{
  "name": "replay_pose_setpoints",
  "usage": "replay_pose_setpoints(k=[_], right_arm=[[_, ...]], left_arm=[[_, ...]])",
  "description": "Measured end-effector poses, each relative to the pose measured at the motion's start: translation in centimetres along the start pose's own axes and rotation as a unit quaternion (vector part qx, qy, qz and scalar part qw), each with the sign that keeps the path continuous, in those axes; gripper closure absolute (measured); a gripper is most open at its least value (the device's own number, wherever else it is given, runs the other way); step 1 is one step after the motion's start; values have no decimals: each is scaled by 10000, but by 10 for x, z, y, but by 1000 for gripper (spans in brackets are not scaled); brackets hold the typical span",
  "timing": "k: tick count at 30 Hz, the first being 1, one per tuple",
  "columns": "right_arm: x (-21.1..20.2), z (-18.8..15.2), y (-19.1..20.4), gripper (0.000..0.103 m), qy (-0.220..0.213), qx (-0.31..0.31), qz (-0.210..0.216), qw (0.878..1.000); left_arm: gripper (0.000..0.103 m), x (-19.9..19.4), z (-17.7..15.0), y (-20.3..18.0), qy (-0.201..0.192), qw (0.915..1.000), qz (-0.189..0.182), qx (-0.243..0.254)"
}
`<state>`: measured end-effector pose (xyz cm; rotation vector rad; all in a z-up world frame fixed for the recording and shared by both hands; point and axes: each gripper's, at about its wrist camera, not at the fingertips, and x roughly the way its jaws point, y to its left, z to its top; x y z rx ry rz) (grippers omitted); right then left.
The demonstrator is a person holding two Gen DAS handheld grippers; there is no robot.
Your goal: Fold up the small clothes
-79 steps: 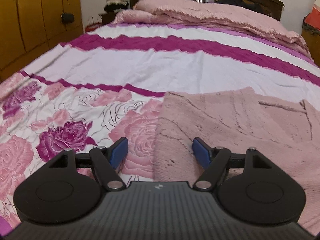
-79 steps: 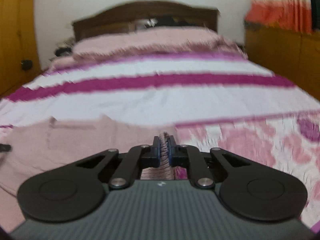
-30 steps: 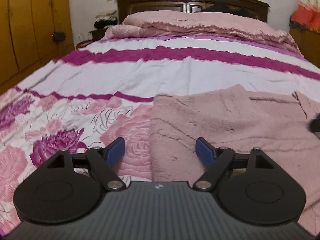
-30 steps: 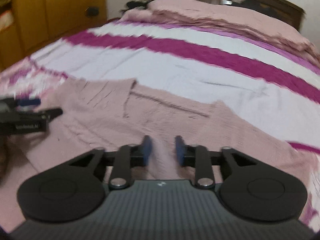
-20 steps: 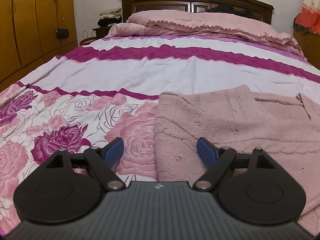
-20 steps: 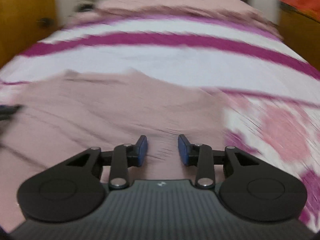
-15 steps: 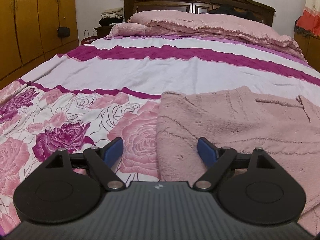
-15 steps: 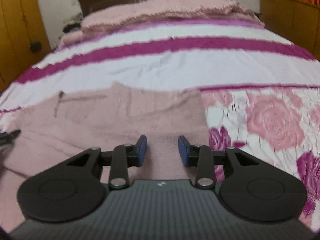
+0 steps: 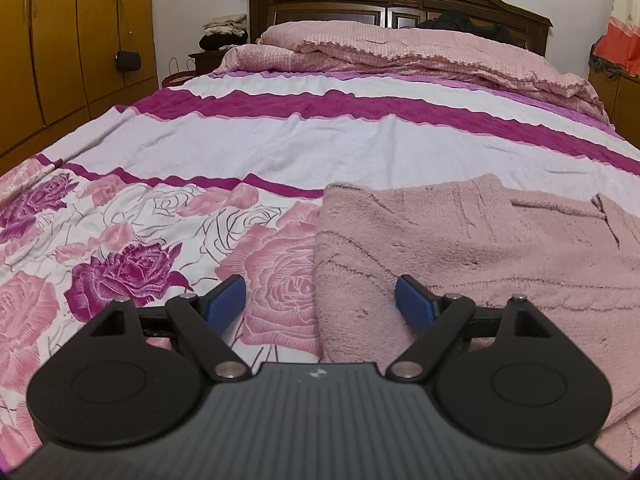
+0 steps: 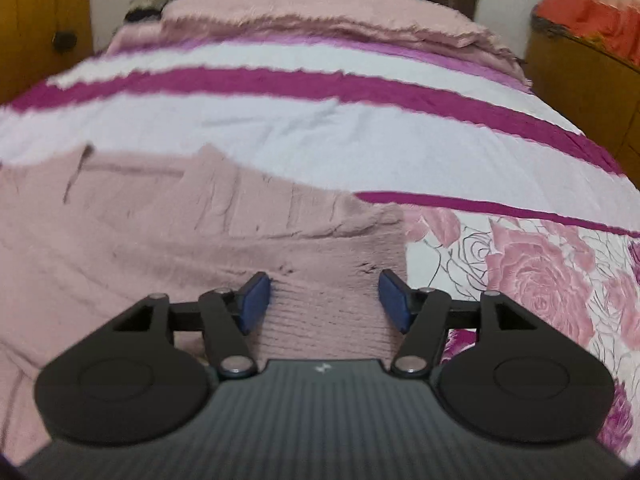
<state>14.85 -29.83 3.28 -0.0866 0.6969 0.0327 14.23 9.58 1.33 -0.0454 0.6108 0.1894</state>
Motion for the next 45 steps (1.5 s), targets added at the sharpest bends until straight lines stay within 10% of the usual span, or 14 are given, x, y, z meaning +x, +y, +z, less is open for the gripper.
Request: replay_pose_setpoints(k=[13, 20, 45], right_arm=[[-137, 5, 12, 40, -343, -148, 1257, 9914], [-200, -33, 41, 40, -34, -616, 1814, 9815], [-258, -166, 100, 40, 784, -2614, 1578, 9490]], left_arm=[[16, -127, 17, -6, -319, 9916, -407, 1189], [16, -201, -14, -2, 128, 9840, -703, 1631], [16, -305, -151, 8, 995, 9324, -1193, 3264]])
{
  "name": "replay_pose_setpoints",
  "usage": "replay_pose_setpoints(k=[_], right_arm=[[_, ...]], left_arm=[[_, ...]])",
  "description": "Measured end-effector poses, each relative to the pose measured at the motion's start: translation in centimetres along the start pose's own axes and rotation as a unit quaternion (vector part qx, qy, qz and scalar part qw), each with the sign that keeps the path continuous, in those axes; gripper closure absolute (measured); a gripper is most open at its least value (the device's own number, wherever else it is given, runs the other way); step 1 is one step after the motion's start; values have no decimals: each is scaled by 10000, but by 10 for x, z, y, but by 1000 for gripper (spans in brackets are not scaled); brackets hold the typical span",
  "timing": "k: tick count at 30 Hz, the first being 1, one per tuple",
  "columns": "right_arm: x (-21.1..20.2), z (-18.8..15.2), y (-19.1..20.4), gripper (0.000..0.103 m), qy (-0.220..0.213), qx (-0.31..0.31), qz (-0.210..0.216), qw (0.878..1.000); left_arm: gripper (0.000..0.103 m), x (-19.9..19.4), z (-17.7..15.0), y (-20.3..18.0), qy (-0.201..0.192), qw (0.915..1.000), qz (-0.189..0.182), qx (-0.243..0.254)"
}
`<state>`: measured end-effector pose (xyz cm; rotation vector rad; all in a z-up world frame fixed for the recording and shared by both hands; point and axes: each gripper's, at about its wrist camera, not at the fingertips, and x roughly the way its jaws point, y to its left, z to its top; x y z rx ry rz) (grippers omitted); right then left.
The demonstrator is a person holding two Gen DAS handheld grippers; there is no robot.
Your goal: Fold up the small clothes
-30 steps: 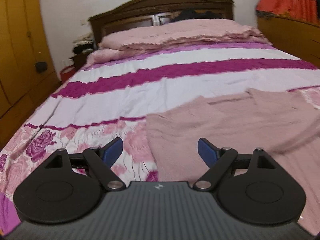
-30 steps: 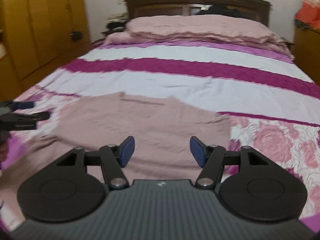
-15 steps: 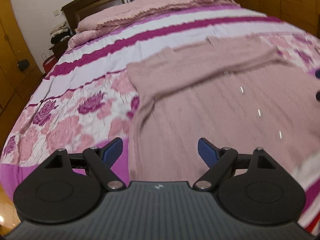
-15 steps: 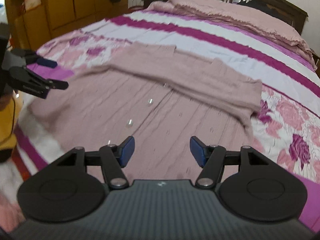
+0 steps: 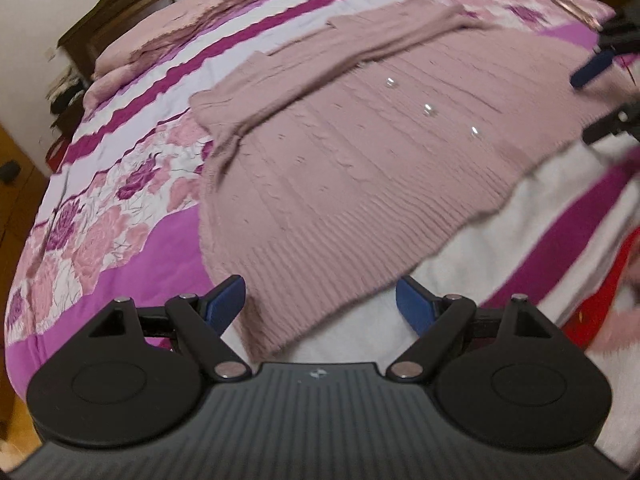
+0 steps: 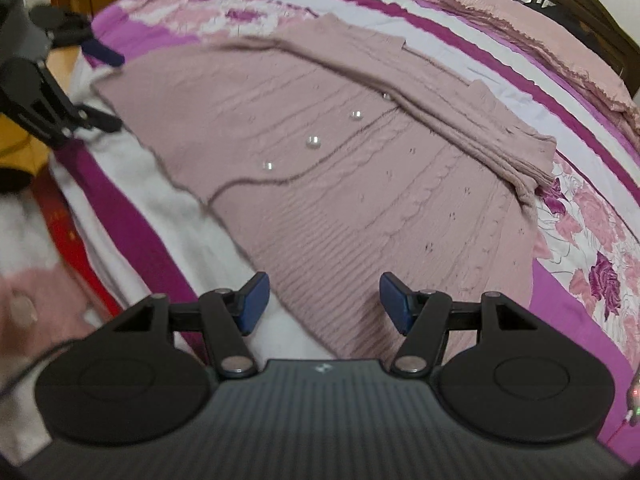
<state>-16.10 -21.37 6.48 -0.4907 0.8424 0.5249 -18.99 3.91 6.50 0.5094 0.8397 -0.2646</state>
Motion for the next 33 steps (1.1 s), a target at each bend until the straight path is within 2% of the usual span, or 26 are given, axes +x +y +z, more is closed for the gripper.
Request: replay_pose_setpoints(k=[3, 6, 11, 14, 18, 22, 25, 27, 29, 31, 33], right_arm=[[6, -3, 4, 40, 62, -148, -264, 9995], [8, -4, 2, 40, 0, -159, -443, 9989], [9, -2, -8, 40, -127, 48, -682, 9976], [12, -3, -14, 40, -88, 123, -663, 9977], [11, -8, -10, 40, -37, -54, -746, 9972], [9, -8, -9, 40, -159, -152, -1175, 9928], [16, -4, -16, 41, -144, -42, -1173, 9930], [19, -4, -17, 44, -164, -19, -1150, 9932], [18, -6, -16, 64, -264, -23, -1062, 9940], [16, -8, -13, 79, -382, -18, -983, 9944], [14, -7, -10, 86, -480, -51, -1049, 9933]], left_arm=[[15, 8, -3, -4, 104, 9998, 77, 144], [10, 15, -1, -5, 57, 9995, 229, 211], [10, 30, 12, 2, -32, 9994, 327, 129], [10, 40, 18, 0, -40, 9992, 351, 206], [9, 48, 19, -1, -121, 9987, 425, 269], [9, 53, 23, 0, -290, 9981, 514, 172], [11, 60, 26, -3, -364, 9974, 606, 125], [22, 61, 26, -4, -457, 9974, 551, 78], [39, 58, 24, -6, -569, 9972, 490, 44], [53, 55, 22, -7, -646, 9970, 426, 6], [65, 53, 22, -8, -671, 9970, 382, -66]])
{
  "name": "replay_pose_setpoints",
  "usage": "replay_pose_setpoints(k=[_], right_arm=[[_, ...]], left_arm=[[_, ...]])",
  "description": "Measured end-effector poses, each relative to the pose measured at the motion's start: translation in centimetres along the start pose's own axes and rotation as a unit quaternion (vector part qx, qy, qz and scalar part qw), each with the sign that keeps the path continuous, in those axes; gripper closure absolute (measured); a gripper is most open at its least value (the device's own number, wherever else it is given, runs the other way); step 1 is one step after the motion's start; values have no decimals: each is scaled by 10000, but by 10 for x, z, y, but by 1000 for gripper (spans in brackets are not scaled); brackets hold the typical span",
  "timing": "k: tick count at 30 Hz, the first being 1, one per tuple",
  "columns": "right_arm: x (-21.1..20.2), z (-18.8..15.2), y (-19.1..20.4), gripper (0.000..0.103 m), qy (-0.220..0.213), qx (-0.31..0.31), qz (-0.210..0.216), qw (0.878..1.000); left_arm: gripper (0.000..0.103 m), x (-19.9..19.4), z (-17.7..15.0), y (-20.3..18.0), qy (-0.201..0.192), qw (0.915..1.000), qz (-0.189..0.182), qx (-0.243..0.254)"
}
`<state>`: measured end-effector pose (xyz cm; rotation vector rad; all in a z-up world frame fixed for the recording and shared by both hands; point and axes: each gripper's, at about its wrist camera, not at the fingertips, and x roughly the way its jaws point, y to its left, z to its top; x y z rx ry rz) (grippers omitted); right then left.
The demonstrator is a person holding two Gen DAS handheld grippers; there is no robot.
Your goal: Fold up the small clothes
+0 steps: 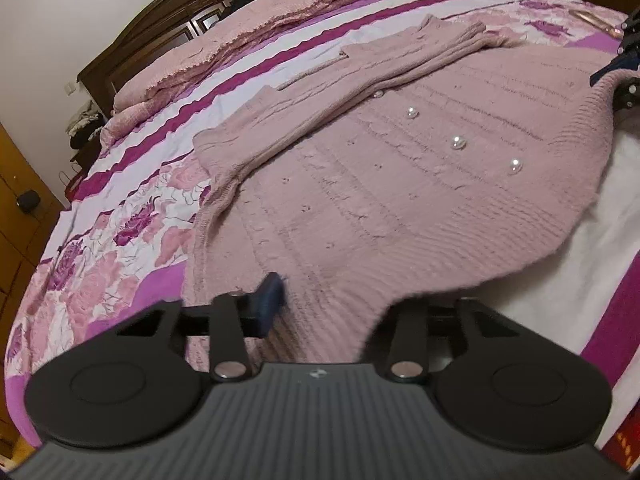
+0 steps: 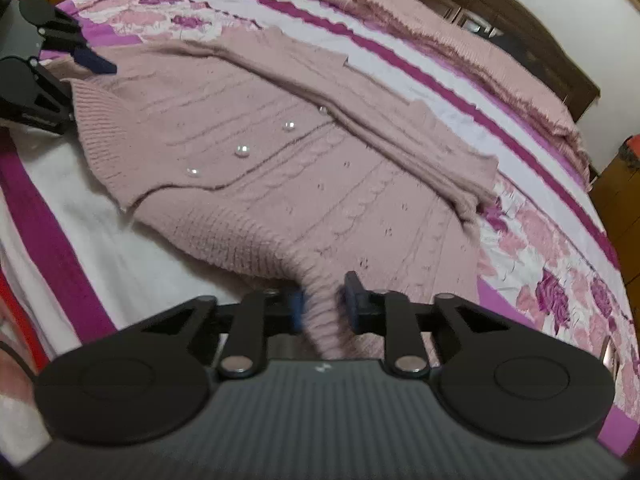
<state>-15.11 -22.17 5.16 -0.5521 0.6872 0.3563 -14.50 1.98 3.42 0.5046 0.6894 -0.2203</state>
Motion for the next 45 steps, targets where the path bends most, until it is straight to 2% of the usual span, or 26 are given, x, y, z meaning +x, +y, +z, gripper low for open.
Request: replay_pose_setpoints(k=[1, 5, 8, 14, 19, 22, 24, 26, 27, 29, 32, 35, 37, 41, 45], right_arm=[[-1, 1, 0, 90, -43, -25, -92, 9999], [-3, 5, -10, 94, -173, 274, -120, 9994], [-3, 10, -19, 94, -309, 439, -199, 9984], [-2, 24, -38, 94, -551, 768, -271, 9952], [2, 24, -37, 92, -186, 865, 487, 9949], [-9, 17, -35, 91, -280, 1266, 1023, 9863], [-17, 14, -39, 86, -402, 1615, 1415, 9758], [-25, 10, -42, 66, -551, 1906, 1744, 9645], [-29, 9, -42, 61, -607, 1934, 1758, 9633], [-33, 9, -34, 58, -654, 1632, 1472, 9733], [-31, 10, -14, 58, -527, 752, 895, 9917], [-26, 7, 7, 58, -303, -202, 457, 9983], [-26, 5, 15, 58, -255, -421, 519, 9974], [-22, 8, 26, 58, -293, -437, 914, 9944], [-4, 7, 47, 58, -226, -708, 702, 9948]], left_arm=[[72, 0, 0, 1, -4, 10000, -18, -52], [88, -3, 5, 12, -66, 9990, -147, -417], [91, -7, 14, 21, -190, 9974, -213, -660], [92, -16, 36, 28, -465, 9951, -274, -829], [92, -16, 41, 29, -415, 9948, -399, -837], [92, -13, 32, 25, -311, 9957, -346, -800], [92, -10, 26, 23, -242, 9957, -375, -816], [91, -8, 19, 21, -228, 9962, -324, -778], [91, -7, 16, 20, -229, 9964, -301, -756], [91, -5, 12, 18, -232, 9963, -294, -770], [91, -3, 8, 16, -241, 9962, -275, -789], [91, -3, 5, 16, -266, 9961, -278, -792], [91, -4, 4, 16, -288, 9959, -284, -803], [91, -3, 8, 21, -394, 9944, -238, -953], [91, -2, 16, 23, -445, 9934, -223, -1034]])
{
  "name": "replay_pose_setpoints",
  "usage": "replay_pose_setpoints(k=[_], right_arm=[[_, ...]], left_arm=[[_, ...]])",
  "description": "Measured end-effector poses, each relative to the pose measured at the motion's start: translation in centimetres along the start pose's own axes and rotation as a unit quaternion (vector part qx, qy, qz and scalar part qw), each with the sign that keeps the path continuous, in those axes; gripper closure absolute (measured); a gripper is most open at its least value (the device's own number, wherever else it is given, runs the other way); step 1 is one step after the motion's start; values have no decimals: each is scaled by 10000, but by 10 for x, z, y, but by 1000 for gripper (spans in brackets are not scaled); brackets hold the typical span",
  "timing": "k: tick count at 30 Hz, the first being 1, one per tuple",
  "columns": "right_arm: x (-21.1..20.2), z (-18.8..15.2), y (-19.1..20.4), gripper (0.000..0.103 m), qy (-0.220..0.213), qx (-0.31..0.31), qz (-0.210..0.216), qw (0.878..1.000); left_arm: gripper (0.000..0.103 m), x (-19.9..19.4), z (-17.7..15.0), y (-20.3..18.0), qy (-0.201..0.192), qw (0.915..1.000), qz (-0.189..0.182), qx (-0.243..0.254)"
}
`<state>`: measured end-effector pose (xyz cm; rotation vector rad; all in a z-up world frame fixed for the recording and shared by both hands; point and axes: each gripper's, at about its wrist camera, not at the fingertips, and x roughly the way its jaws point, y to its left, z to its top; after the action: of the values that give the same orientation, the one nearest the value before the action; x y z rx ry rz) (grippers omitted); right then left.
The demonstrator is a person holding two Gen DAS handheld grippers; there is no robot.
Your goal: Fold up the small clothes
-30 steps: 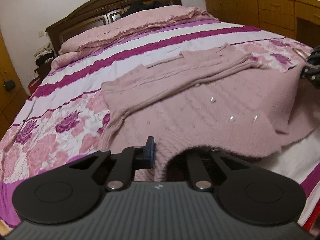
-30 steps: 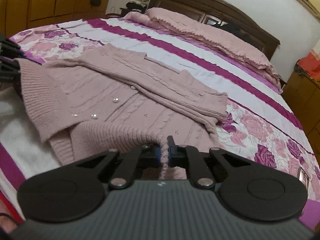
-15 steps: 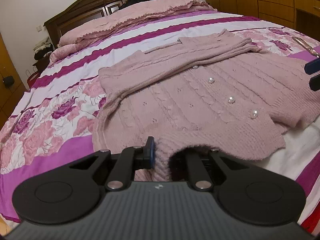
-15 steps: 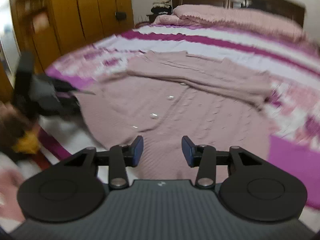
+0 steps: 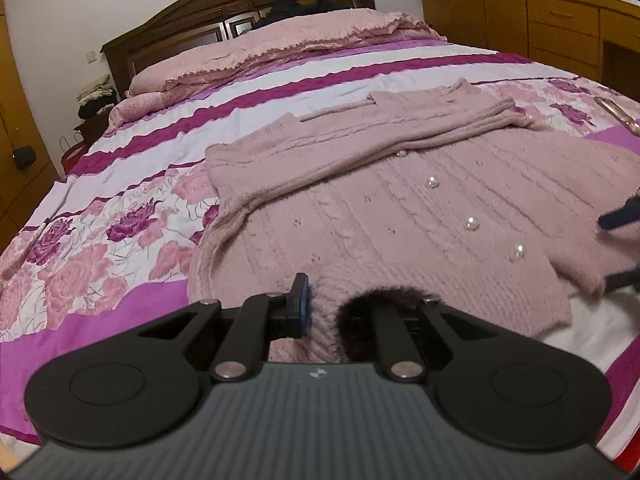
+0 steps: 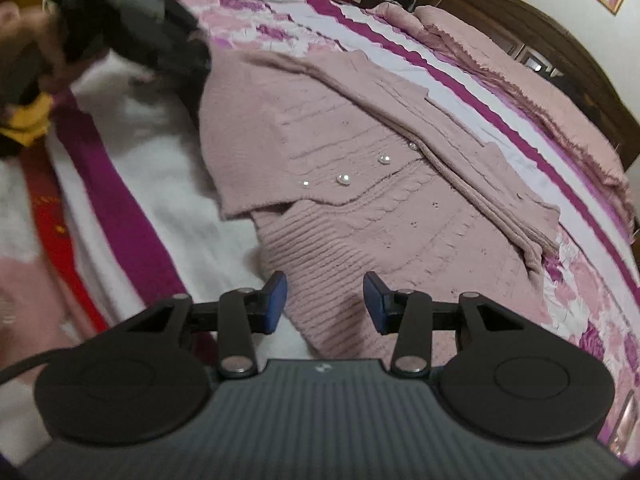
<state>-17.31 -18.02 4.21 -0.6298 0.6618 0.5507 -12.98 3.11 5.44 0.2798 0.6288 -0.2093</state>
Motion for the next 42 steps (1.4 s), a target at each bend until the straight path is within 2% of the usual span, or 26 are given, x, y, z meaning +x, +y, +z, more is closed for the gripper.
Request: replay_pose_setpoints(k=[2, 6, 8, 10, 12, 13, 14, 17, 22, 25, 26, 27, 28, 32, 34, 42], right_arm=[[8, -2, 5, 58, 50, -150, -300, 9994], [9, -9, 2, 58, 164, -318, -1336, 9904], [1, -11, -7, 58, 223, 42, -1218, 9923], [-15, -10, -10, 58, 93, 368, -708, 9968], [-23, -9, -5, 57, 32, 374, -287, 9989], [-23, -9, -1, 50, 46, 323, -164, 9993], [-20, -9, 4, 47, 68, 202, -118, 9997], [-4, -10, 15, 47, 179, -153, -437, 9988], [11, -6, -10, 47, 204, 293, -1207, 9921], [19, -9, -16, 48, 302, 113, -1553, 9873], [17, -12, -16, 52, 269, 106, -1547, 9875], [13, -14, -17, 61, 226, 139, -1475, 9887], [11, -15, -17, 89, 181, 190, -1381, 9901], [-1, -6, -21, 87, -166, 64, -1723, 9849], [-3, 5, -34, 87, -285, 144, -1745, 9841], [10, 46, -88, 87, -634, 248, -2174, 9737]], left_arm=[[91, 1, 0, 0, 4, 10000, 16, 13], [91, 3, -2, 1, 30, 10000, 51, -56], [91, 3, -2, 2, 51, 9999, 48, -114], [91, 3, -1, 3, 52, 9999, 35, -155], [91, 2, 1, 3, 34, 9998, 23, -171], [91, 1, 2, 3, 23, 9998, 20, -176], [91, 1, 2, 3, 13, 9998, 21, -179], [91, 0, 2, 3, 11, 9998, 29, -171], [91, 1, 0, 2, 20, 9999, 55, -129], [91, 0, -1, 1, 3, 9999, 78, -118], [91, 0, -1, 0, -5, 9999, 82, -109], [91, -1, -2, 0, -19, 9999, 80, -103], [91, -2, -2, -1, -32, 9999, 64, -95], [92, -6, 8, -3, -182, 9998, 87, -32], [92, -8, 19, -1, -299, 9995, 116, -31], [92, 3, 81, 18, -719, 9969, 319, -76]])
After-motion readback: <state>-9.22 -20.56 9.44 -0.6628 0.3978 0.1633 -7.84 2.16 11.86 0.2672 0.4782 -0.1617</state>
